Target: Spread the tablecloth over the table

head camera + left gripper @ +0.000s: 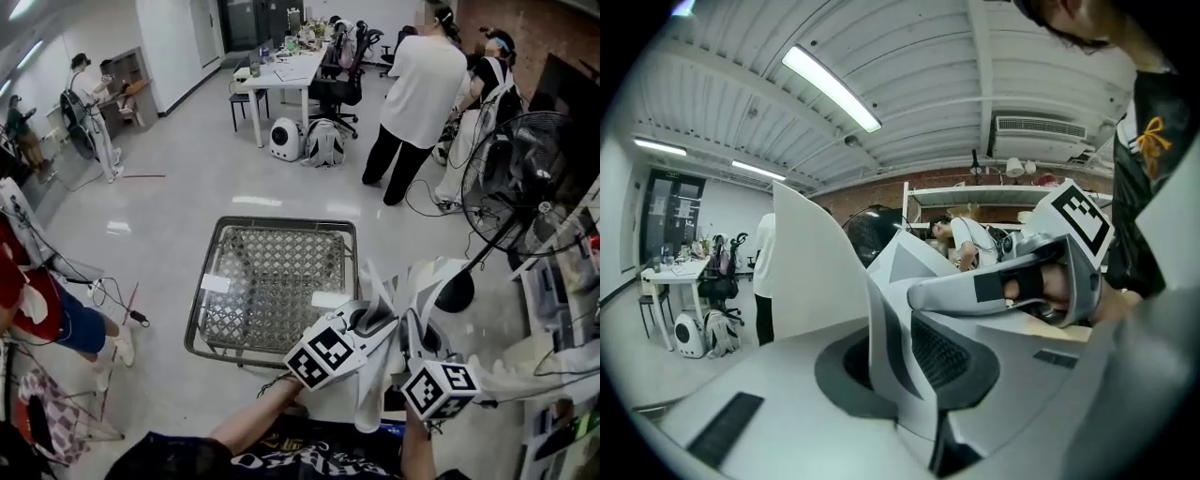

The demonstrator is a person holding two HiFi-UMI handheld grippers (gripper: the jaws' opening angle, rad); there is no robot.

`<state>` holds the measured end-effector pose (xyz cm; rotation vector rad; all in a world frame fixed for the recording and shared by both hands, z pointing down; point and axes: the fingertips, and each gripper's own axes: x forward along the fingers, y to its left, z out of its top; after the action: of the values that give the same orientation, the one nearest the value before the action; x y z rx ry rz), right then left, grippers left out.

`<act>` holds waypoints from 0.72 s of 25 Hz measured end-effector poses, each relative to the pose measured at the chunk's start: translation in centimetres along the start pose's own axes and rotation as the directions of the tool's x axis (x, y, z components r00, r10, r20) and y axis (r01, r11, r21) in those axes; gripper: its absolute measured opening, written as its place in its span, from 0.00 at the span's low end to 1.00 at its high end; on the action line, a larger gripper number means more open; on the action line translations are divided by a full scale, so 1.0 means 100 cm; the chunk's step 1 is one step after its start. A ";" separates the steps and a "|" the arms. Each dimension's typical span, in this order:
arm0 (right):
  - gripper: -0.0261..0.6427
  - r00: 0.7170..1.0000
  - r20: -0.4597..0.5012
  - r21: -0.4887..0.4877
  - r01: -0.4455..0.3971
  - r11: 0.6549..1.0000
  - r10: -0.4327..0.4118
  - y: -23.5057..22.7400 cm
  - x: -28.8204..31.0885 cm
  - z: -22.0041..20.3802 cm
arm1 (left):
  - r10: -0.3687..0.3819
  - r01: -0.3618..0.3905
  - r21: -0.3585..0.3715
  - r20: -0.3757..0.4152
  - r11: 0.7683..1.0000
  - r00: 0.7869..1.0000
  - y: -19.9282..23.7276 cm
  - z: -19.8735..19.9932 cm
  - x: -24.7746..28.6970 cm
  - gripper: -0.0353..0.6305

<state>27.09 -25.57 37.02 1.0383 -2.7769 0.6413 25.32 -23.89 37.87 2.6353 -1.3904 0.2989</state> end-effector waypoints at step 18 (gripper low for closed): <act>0.06 0.992 0.112 -0.033 0.068 0.997 -0.064 0.048 0.091 0.058 | -0.095 0.094 0.039 0.044 0.995 0.994 0.108 0.031 -0.018 0.14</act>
<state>17.28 -30.26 32.36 1.1876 -2.8224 0.5382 15.71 -29.20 34.78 2.7440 -1.2801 0.2570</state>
